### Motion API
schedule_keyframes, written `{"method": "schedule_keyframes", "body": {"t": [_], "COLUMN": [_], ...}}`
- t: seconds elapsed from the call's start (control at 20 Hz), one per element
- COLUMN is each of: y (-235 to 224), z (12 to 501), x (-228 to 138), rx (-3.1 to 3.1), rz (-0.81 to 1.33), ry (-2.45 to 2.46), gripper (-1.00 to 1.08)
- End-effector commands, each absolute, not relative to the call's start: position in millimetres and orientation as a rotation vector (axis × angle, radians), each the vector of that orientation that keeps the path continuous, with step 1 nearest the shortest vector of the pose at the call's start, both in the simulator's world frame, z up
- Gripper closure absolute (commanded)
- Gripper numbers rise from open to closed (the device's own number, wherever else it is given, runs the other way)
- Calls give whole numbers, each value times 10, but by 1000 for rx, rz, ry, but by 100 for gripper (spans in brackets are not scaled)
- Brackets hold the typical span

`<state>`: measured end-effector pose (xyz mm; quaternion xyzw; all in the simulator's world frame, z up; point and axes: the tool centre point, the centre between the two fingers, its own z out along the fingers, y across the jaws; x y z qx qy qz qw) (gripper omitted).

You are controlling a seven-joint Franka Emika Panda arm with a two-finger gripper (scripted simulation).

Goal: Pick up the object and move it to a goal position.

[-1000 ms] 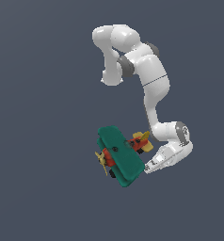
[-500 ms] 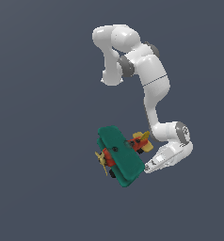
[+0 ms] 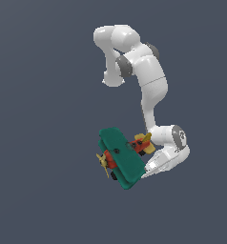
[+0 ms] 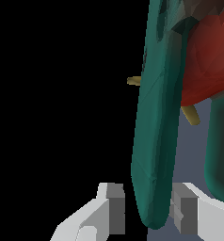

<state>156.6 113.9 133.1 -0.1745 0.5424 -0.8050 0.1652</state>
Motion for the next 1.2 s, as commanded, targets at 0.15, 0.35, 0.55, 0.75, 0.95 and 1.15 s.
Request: {"method": "schedule_keyframes", "body": {"t": [0.15, 0.35, 0.55, 0.75, 0.95, 1.15], "y": [1134, 1134, 1124, 1052, 885, 603], "z": [1330, 1330, 1327, 1375, 1490, 1684], "x": [1570, 1570, 1572, 1596, 1653, 1752], "rx": [-500, -500, -501, -501, -501, -501], "rz": [-2292, -2292, -2293, -2292, -2292, -2293], "ry": [1545, 1545, 1546, 1547, 1547, 1549], "gripper": [108, 108, 108, 108, 108, 108]}}
